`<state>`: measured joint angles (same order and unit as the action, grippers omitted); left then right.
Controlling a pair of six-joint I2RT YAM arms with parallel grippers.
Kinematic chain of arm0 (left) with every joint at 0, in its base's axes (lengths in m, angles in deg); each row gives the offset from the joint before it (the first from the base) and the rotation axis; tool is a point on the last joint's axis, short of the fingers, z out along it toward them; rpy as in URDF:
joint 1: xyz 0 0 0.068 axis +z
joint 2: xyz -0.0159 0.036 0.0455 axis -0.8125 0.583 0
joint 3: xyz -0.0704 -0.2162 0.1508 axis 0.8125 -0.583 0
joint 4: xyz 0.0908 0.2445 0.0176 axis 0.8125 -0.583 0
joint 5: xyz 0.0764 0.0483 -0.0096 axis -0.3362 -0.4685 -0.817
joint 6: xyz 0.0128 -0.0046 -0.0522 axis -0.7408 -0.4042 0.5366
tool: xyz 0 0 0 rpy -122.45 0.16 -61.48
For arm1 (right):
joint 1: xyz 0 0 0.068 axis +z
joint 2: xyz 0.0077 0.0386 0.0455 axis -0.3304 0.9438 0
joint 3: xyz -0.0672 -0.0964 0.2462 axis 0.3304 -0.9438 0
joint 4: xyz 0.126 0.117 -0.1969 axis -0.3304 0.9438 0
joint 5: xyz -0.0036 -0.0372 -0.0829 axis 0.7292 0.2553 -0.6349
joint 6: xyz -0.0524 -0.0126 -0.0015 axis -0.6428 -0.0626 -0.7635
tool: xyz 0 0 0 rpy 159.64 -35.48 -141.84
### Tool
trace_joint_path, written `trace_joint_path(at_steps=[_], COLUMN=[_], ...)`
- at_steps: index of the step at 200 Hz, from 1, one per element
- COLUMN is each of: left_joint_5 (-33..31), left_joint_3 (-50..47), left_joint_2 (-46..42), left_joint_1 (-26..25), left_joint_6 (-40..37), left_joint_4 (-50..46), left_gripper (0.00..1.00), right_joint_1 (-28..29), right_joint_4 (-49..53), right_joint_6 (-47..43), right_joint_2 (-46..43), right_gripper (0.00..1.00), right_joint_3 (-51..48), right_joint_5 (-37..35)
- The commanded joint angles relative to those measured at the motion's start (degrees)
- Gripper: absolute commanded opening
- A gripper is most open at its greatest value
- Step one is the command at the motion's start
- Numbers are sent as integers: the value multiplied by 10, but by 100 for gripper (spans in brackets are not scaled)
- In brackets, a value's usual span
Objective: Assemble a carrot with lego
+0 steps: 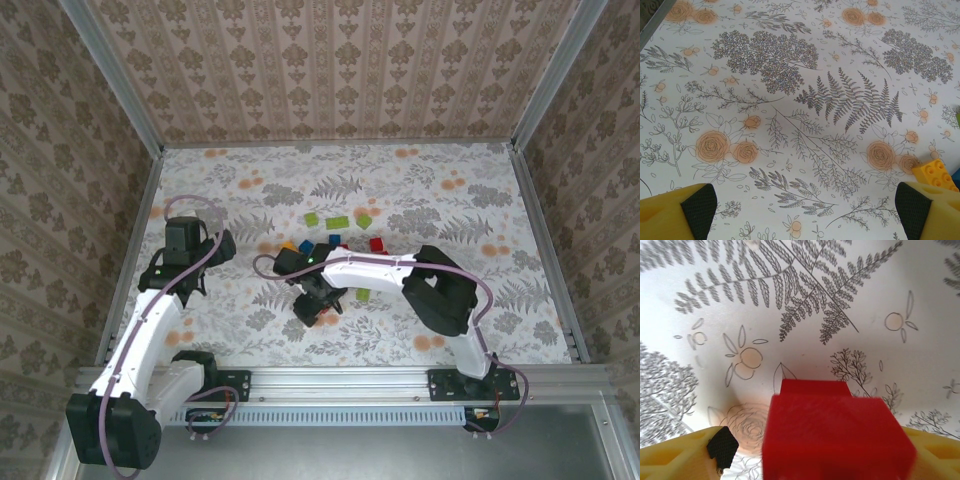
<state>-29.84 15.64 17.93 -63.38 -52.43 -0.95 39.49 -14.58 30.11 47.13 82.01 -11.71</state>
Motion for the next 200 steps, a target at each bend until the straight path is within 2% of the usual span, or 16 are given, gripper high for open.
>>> trace_joint_path(at_steps=[1,43,62,70,79,90,106,116,132,200], left_joint_5=[-4,-6,-6,-6,-6,-6,-7,-6,-7,-9], left_joint_3=[19,21,21,21,22,22,22,22,22,22], left_joint_2=[3,6,6,6,6,5,5,6,5,6], left_joint_1=[-4,-3,-4,-4,-4,-4,-4,-4,-5,-6], left_joint_6=[-9,-9,-10,-9,-10,-9,-10,-10,-9,-9], left_joint_4=[-7,-7,-7,-7,-7,-6,-7,-7,-7,-8], left_gripper=[95,95,95,95,95,95,95,95,95,95], right_joint_1=[3,4,4,3,4,4,4,4,4,1], right_joint_4=[20,37,50,54,58,61,59,61,62,52], right_joint_6=[-9,-3,2,5,13,19,24,25,27,23], right_joint_2=[-45,-96,-112,-118,-122,-123,-117,-108,-93,-70], right_gripper=[80,79,74,67,50,36,21,16,14,17], right_joint_3=[3,18,22,22,21,20,18,21,23,23], right_joint_5=[-6,-6,-21,-27,-37,-40,-29,-26,-26,-20])
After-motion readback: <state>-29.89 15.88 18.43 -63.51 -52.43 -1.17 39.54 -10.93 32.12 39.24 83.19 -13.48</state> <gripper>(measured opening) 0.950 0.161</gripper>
